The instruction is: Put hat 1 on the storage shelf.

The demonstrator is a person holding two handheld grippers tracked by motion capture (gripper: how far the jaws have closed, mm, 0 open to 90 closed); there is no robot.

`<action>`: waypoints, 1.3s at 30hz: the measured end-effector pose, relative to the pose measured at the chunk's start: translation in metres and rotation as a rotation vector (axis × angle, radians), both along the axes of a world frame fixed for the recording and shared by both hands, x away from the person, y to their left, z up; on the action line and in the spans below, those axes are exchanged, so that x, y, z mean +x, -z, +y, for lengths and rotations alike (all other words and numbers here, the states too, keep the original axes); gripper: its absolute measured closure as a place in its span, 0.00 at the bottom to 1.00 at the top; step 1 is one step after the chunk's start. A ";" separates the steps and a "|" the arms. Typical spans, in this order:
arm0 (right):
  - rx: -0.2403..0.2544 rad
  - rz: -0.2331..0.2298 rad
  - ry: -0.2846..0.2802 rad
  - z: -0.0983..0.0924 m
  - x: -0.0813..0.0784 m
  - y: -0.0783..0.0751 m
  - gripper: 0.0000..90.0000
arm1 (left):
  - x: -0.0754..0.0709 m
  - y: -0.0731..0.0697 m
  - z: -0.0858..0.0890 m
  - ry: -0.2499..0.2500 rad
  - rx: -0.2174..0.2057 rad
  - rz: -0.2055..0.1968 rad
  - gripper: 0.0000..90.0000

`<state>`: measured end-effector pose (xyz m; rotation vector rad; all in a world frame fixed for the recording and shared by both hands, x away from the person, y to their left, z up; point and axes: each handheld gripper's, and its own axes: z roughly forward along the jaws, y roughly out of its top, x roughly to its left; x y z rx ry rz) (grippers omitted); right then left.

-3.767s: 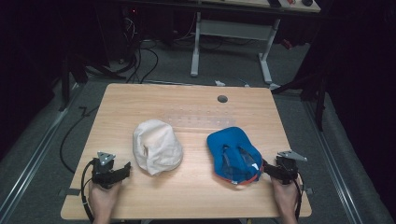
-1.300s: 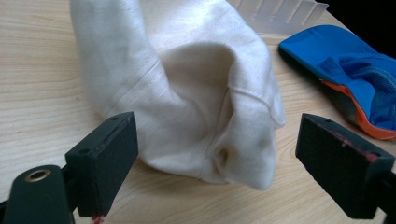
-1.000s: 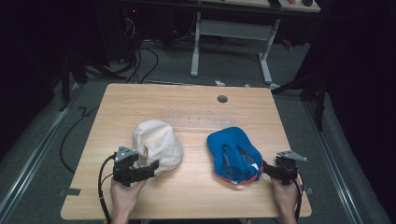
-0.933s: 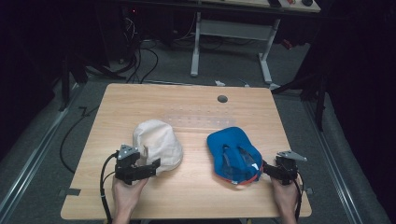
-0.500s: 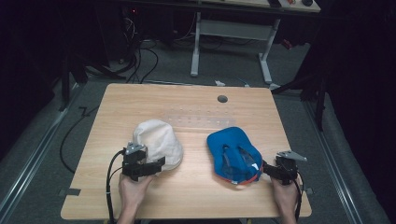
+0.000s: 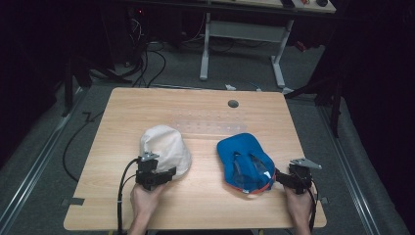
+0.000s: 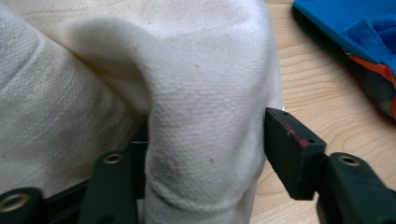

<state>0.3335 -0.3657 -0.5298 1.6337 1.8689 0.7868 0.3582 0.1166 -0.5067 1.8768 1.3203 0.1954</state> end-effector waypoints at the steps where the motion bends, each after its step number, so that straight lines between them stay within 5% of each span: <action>1: 0.000 0.000 0.001 0.000 0.000 0.000 0.36 | 0.000 0.000 0.002 0.007 -0.015 0.000 0.55; 7: 0.000 0.000 0.000 0.000 0.000 0.000 0.36 | -0.004 0.000 0.007 0.043 -0.063 -0.022 0.74; 12: 0.000 0.000 0.000 0.000 0.000 0.000 0.36 | -0.004 0.000 0.008 0.056 -0.075 -0.030 0.79; 39: 0.001 0.000 -0.001 0.000 0.000 0.000 0.35 | -0.009 -0.007 0.013 0.127 -0.074 -0.080 0.89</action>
